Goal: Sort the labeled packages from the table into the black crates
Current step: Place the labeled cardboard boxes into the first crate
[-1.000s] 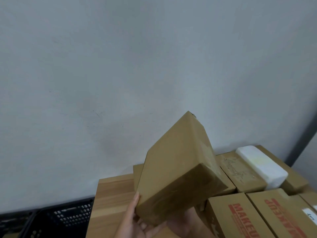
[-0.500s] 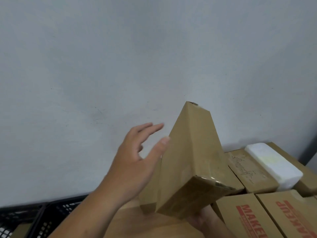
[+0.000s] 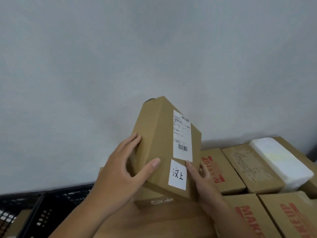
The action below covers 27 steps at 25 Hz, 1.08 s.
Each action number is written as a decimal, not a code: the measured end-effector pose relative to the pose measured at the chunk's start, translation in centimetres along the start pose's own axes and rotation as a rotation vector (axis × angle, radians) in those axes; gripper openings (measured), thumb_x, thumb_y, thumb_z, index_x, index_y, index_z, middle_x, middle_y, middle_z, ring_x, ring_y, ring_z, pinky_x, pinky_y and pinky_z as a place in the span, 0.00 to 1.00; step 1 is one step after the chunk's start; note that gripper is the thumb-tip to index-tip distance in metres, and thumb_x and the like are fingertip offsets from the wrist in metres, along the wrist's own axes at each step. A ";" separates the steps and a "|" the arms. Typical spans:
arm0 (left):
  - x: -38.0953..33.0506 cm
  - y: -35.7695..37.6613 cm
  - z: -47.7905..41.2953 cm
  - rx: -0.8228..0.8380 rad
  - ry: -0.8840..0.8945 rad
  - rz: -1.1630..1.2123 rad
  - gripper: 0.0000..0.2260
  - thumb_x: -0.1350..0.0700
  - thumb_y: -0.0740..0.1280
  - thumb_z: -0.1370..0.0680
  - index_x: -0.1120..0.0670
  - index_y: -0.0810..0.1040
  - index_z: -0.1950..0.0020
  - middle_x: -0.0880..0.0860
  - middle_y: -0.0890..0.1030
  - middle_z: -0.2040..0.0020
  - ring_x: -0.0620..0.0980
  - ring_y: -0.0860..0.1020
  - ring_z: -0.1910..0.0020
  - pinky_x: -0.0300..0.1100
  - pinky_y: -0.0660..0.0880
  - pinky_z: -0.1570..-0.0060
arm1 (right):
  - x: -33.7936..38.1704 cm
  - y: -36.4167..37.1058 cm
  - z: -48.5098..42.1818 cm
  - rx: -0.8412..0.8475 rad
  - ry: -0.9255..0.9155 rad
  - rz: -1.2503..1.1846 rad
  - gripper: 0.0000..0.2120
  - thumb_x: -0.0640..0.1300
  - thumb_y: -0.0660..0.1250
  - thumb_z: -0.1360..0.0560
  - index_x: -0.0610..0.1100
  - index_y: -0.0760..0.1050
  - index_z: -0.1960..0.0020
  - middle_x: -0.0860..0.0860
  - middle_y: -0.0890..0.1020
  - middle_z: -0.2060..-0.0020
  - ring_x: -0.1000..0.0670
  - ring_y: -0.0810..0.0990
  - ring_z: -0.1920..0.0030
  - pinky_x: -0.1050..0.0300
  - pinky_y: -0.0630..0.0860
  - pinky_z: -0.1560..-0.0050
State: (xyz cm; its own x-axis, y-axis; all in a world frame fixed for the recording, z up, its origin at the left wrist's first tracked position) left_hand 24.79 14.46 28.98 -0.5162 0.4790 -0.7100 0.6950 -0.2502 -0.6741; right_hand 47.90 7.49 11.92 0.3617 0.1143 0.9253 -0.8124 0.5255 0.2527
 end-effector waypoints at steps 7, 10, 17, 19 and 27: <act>9.3 -2.4 3.3 -0.150 -0.174 0.143 0.30 0.34 0.68 0.26 0.36 0.70 0.24 0.27 0.72 0.30 0.29 0.68 0.30 0.45 0.69 0.27 | 0.3 3.3 0.9 0.012 -0.129 0.140 0.25 0.67 0.77 0.36 0.63 0.79 0.41 0.61 0.86 0.47 0.58 0.86 0.49 0.55 0.83 0.50; 12.7 -4.5 6.1 -0.185 -0.245 0.272 0.29 0.39 0.69 0.24 0.42 0.72 0.24 0.34 0.75 0.29 0.34 0.72 0.29 0.49 0.70 0.26 | -1.0 6.5 2.4 0.054 -0.113 0.171 0.23 0.60 0.74 0.28 0.62 0.76 0.34 0.62 0.85 0.46 0.59 0.85 0.49 0.63 0.81 0.57; 20.2 -11.8 14.1 -0.293 -0.275 0.386 0.21 0.45 0.63 0.17 0.45 0.72 0.24 0.36 0.76 0.29 0.34 0.71 0.29 0.46 0.69 0.25 | -4.8 16.3 7.9 0.158 -0.058 0.258 0.18 0.55 0.73 0.24 0.67 0.77 0.36 0.63 0.85 0.46 0.59 0.86 0.50 0.58 0.82 0.57; 22.8 -14.8 16.9 -0.310 -0.269 0.397 0.20 0.46 0.63 0.16 0.46 0.73 0.24 0.37 0.77 0.29 0.34 0.72 0.29 0.43 0.70 0.26 | -6.4 19.8 10.1 0.147 -0.055 0.277 0.15 0.56 0.73 0.25 0.74 0.77 0.44 0.68 0.84 0.50 0.62 0.85 0.53 0.61 0.80 0.60; 31.7 -26.2 26.2 -0.327 -0.296 0.351 0.14 0.48 0.63 0.15 0.35 0.75 0.31 0.27 0.77 0.36 0.28 0.74 0.35 0.26 0.72 0.38 | -12.5 33.0 17.7 0.134 -0.028 0.344 0.27 0.52 0.75 0.26 0.62 0.73 0.29 0.56 0.82 0.37 0.48 0.82 0.41 0.38 0.79 0.39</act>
State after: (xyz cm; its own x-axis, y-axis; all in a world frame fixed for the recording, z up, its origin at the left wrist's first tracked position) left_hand -22.88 14.17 18.78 -0.3112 0.1461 -0.9391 0.9451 -0.0559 -0.3219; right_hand 8.47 8.43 13.69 0.0462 0.2415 0.9693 -0.9375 0.3455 -0.0414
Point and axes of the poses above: each hand's wrist, its own z-axis away from the middle knuckle, its own y-axis out of the palm, x = y × z, the point moved 3 cm from there along -z, towards the middle knuckle
